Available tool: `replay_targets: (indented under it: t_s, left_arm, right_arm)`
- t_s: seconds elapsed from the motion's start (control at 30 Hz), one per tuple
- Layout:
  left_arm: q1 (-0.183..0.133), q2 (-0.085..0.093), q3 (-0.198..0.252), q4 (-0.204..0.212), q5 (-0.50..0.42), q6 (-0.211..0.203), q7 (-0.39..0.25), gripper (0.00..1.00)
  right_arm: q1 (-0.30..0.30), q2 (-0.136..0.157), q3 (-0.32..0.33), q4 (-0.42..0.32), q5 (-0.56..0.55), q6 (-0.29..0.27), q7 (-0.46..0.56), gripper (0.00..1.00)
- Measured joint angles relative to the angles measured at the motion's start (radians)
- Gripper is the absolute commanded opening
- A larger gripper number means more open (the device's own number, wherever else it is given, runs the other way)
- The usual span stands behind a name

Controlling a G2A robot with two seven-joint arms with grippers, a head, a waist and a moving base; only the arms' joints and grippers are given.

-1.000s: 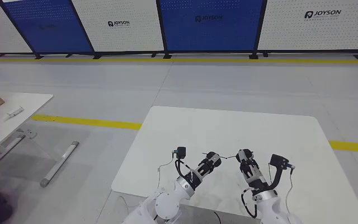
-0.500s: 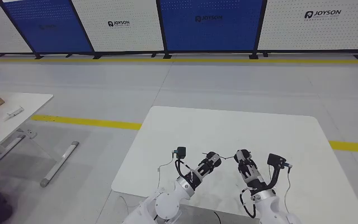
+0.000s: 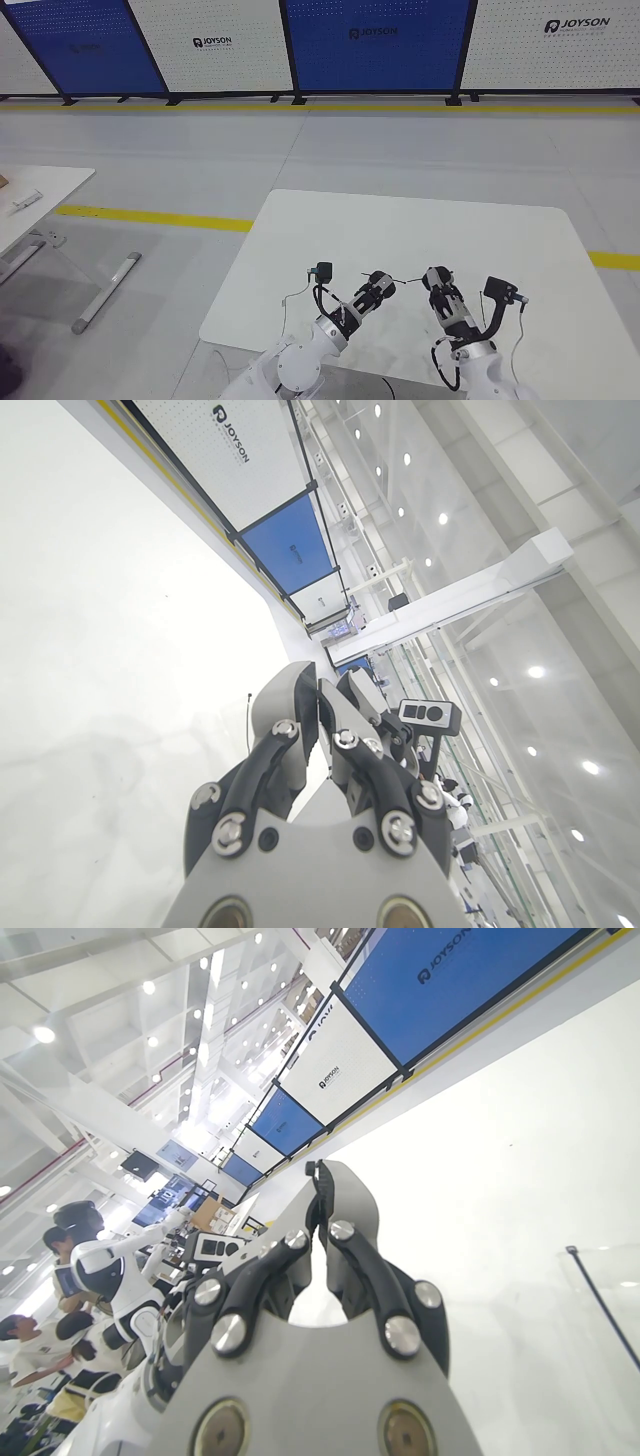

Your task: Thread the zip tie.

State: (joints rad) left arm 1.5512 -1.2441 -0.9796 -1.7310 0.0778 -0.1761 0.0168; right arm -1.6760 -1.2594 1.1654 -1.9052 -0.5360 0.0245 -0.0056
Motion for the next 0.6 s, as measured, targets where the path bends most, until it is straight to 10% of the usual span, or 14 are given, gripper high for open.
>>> replay_targets:
  t_s: [0.6]
  left_arm:
    - [0.0, 0.0, 0.0, 0.0, 0.0, 0.0, 0.0, 0.0]
  right_arm:
    - [0.019, -0.01, -0.026, 0.02, -0.012, 0.013, 0.027, 0.0]
